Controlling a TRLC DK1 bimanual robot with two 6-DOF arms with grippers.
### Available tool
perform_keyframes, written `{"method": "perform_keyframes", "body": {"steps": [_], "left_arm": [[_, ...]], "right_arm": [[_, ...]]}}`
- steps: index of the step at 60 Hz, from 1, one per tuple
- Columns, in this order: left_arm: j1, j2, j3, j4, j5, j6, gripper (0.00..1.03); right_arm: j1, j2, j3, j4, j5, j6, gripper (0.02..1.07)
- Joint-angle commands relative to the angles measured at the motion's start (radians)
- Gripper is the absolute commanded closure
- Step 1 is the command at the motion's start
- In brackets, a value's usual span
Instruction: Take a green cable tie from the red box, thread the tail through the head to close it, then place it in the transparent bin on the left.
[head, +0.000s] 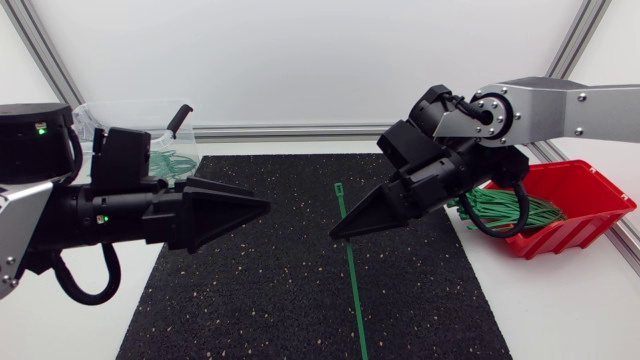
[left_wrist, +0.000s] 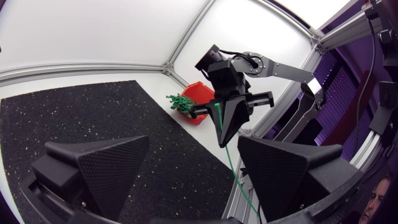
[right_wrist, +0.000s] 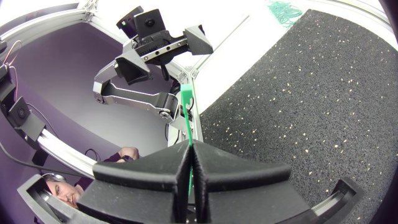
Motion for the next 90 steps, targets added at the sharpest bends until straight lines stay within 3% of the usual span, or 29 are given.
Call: {"method": "perform_keyframes", "body": {"steps": [1, 17, 29, 50, 77, 90], "left_arm": [[-0.05, 0.042, 0.061, 0.018, -0.005, -0.034, 0.04], [-0.185, 0.148, 0.129, 0.099, -0.005, -0.103, 0.04], [-0.241, 0.203, 0.172, 0.17, -0.005, -0.166, 0.04], [-0.26, 0.263, 0.191, 0.245, 0.003, -0.229, 0.05], [-0.258, 0.27, 0.173, 0.299, 0.003, -0.266, 0.29], [-0.26, 0.283, 0.173, 0.311, 0.003, -0.275, 0.54]], "right_arm": [[0.013, 0.027, 0.027, 0.005, -0.019, -0.002, 1.01], [-0.001, 0.004, 0.01, 0.017, -0.067, -0.002, 1.01], [-0.007, -0.033, -0.015, 0.04, -0.095, -0.004, 1.01], [-0.005, -0.067, -0.035, 0.083, -0.116, -0.008, 1.01], [0.001, -0.085, -0.049, 0.086, -0.116, -0.01, 1.01], [-0.001, -0.09, -0.052, 0.086, -0.116, -0.01, 1.01]]}}
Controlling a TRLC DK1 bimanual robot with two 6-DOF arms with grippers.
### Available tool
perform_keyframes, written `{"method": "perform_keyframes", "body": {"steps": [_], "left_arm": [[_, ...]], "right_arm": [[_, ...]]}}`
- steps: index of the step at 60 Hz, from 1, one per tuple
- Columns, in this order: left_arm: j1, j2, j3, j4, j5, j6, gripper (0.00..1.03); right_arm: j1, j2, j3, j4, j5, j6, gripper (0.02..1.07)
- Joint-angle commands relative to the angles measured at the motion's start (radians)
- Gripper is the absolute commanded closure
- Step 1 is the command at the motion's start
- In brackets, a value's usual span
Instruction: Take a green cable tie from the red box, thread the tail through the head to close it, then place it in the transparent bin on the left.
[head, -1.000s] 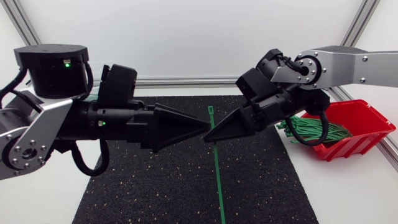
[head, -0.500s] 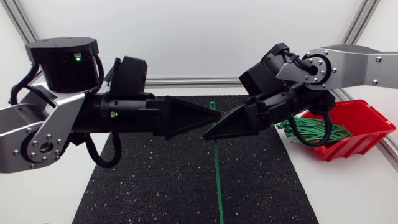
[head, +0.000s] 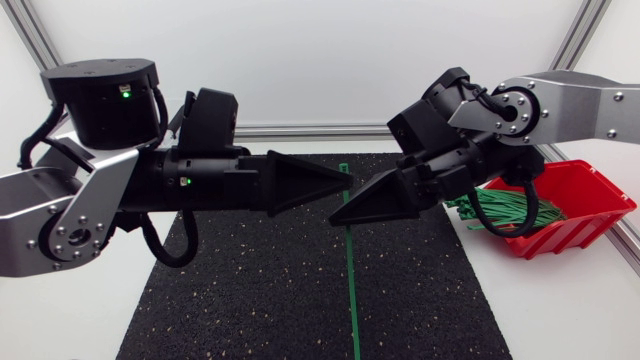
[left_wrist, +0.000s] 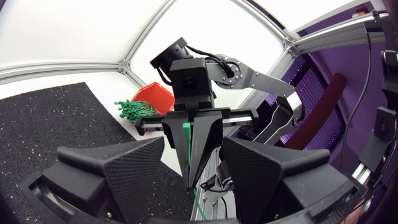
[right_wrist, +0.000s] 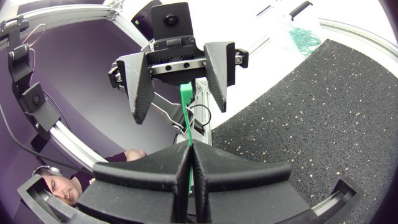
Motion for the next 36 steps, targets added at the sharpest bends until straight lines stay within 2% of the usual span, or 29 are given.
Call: {"method": "perform_keyframes", "body": {"steps": [1, 8, 12, 36], "left_arm": [[-0.009, 0.02, 0.007, 0.019, 0.003, -0.033, 0.55], [-0.012, 0.022, 0.004, 0.028, 0.003, -0.043, 0.77], [-0.014, 0.022, 0.001, 0.03, 0.003, -0.044, 0.83], [-0.02, 0.042, 0.004, 0.031, 0.003, -0.047, 0.84]], "right_arm": [[0.001, -0.014, -0.026, 0.003, -0.012, -0.01, 1.01], [0.001, -0.014, -0.026, 0.006, -0.012, -0.008, 1.01], [0.002, -0.014, -0.026, 0.007, -0.012, -0.008, 1.01], [0.004, -0.012, -0.023, 0.013, -0.012, -0.004, 1.01]]}}
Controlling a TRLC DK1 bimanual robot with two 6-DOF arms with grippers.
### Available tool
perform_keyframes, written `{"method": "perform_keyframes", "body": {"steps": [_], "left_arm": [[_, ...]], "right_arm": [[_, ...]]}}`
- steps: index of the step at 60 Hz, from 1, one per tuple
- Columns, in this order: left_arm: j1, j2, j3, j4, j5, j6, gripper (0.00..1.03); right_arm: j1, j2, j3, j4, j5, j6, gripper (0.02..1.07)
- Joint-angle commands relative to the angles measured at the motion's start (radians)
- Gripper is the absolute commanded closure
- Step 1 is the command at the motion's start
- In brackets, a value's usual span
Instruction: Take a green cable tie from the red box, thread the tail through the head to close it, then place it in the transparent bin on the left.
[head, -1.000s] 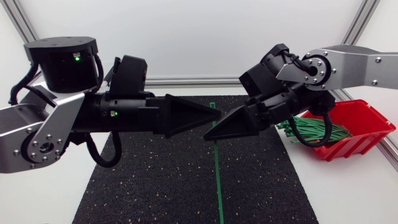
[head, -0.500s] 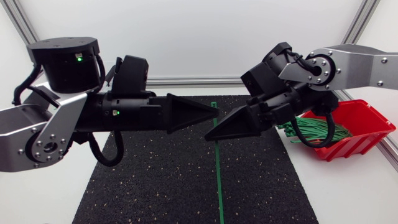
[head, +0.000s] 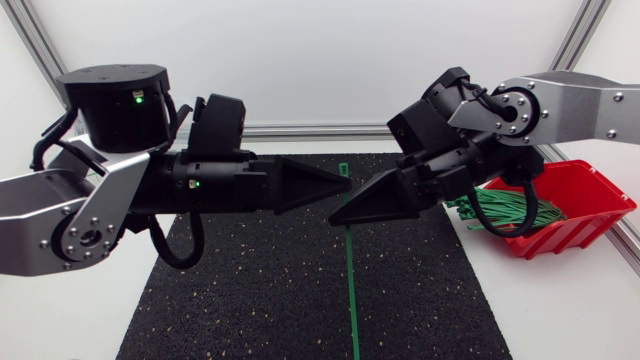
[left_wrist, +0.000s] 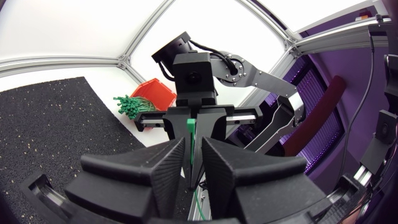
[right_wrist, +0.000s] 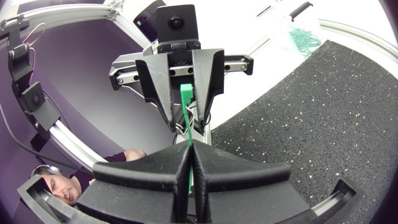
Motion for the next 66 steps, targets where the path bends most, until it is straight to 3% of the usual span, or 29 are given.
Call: {"method": "perform_keyframes", "body": {"steps": [1, 4, 11, 66], "left_arm": [[-0.009, 0.016, 0.004, 0.016, 0.002, -0.025, 0.84], [-0.009, 0.017, 0.006, 0.016, 0.002, -0.027, 0.84], [-0.009, 0.02, 0.006, 0.015, 0.002, -0.028, 0.96], [-0.009, 0.023, 0.017, 0.007, 0.007, -0.059, 0.99]], "right_arm": [[0.004, -0.012, -0.02, 0.006, -0.012, -0.004, 1.01], [0.004, -0.012, -0.02, 0.008, -0.012, -0.004, 1.01], [-0.001, -0.012, -0.02, 0.009, -0.012, -0.004, 1.01], [0.048, -0.006, -0.034, 0.026, 0.015, -0.001, 1.01]]}}
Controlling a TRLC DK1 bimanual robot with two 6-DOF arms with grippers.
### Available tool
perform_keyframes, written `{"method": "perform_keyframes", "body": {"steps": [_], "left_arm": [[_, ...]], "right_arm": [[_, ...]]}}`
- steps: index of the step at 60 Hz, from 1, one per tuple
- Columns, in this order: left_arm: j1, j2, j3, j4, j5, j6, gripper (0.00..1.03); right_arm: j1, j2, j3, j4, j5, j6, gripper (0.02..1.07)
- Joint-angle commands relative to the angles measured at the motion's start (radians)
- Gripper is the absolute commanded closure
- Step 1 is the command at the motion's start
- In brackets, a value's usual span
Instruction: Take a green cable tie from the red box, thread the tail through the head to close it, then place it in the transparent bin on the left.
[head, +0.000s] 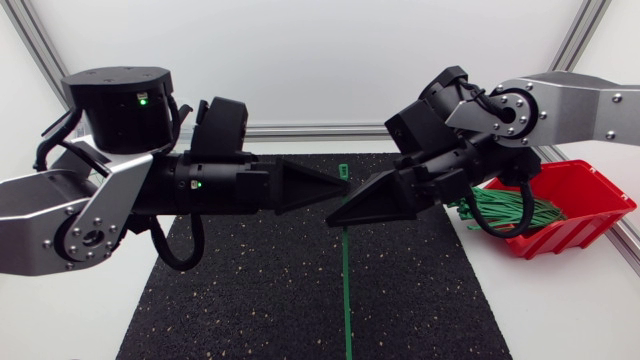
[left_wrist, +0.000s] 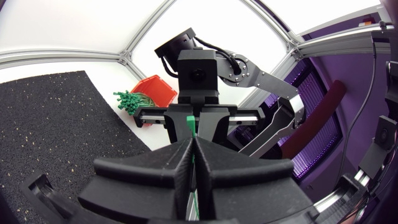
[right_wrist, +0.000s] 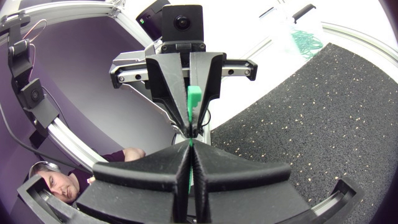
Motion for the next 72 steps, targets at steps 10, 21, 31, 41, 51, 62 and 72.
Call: {"method": "perform_keyframes", "body": {"steps": [10, 21, 31, 41, 51, 62, 72], "left_arm": [[-0.006, 0.015, 0.015, 0.011, 0.003, -0.031, 0.99], [0.008, 0.009, 0.02, 0.002, 0.009, -0.032, 0.99], [0.07, -0.008, 0.044, -0.046, 0.043, -0.037, 0.99], [0.178, -0.009, 0.09, -0.106, 0.109, -0.045, 1.0], [0.293, 0.004, 0.123, -0.118, 0.184, -0.059, 1.0], [0.366, 0.056, 0.146, -0.101, 0.239, -0.065, 1.0], [0.395, 0.098, 0.146, -0.066, 0.256, -0.055, 1.0]], "right_arm": [[0.023, -0.007, -0.036, 0.021, 0.016, 0.014, 1.01], [0.02, -0.018, -0.042, 0.023, 0.019, 0.02, 0.88], [-0.005, -0.069, -0.068, 0.052, 0.134, 0.033, 0.53], [-0.074, -0.121, -0.086, 0.07, 0.184, 0.023, 0.41], [-0.13, -0.138, -0.077, 0.095, 0.316, -0.076, 0.24], [-0.121, -0.078, -0.059, 0.013, 0.54, -0.199, 0.06], [-0.087, -0.027, -0.007, -0.108, 0.711, -0.256, 0.06]]}}
